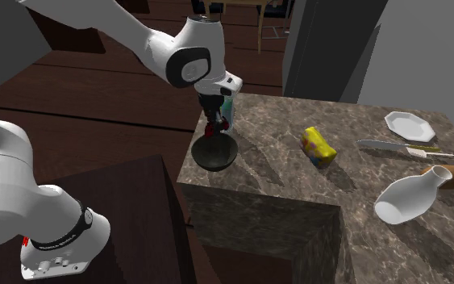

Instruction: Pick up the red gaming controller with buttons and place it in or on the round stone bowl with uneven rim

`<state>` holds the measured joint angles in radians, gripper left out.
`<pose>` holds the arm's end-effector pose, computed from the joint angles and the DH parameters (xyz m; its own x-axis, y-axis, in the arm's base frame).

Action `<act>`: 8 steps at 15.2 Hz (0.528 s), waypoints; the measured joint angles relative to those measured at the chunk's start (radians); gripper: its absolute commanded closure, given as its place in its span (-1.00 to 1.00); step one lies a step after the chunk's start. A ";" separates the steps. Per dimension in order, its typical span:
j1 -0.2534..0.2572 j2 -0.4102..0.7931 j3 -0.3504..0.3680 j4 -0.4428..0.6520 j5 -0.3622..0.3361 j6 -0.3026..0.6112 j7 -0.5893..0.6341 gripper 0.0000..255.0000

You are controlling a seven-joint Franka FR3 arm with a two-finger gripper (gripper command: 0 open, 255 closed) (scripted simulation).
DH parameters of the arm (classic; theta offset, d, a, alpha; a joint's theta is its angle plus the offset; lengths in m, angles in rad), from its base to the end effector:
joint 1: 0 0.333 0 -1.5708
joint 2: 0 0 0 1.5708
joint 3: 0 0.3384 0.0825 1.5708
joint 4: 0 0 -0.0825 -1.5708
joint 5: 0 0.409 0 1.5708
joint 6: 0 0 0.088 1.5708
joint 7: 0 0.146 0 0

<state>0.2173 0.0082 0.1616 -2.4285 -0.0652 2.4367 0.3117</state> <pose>0.4663 0.1838 0.2667 0.9931 0.1168 0.0117 0.1163 -0.9924 0.0392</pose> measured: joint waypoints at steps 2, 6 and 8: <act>0.003 -0.013 0.003 -0.039 0.001 0.025 0.006 1.00; 0.001 0.021 0.001 -0.059 -0.014 0.078 0.017 1.00; 0.002 0.048 0.000 -0.061 -0.024 0.107 0.027 1.00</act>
<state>0.2188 0.0560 0.1617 -2.4899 -0.0897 2.5437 0.3383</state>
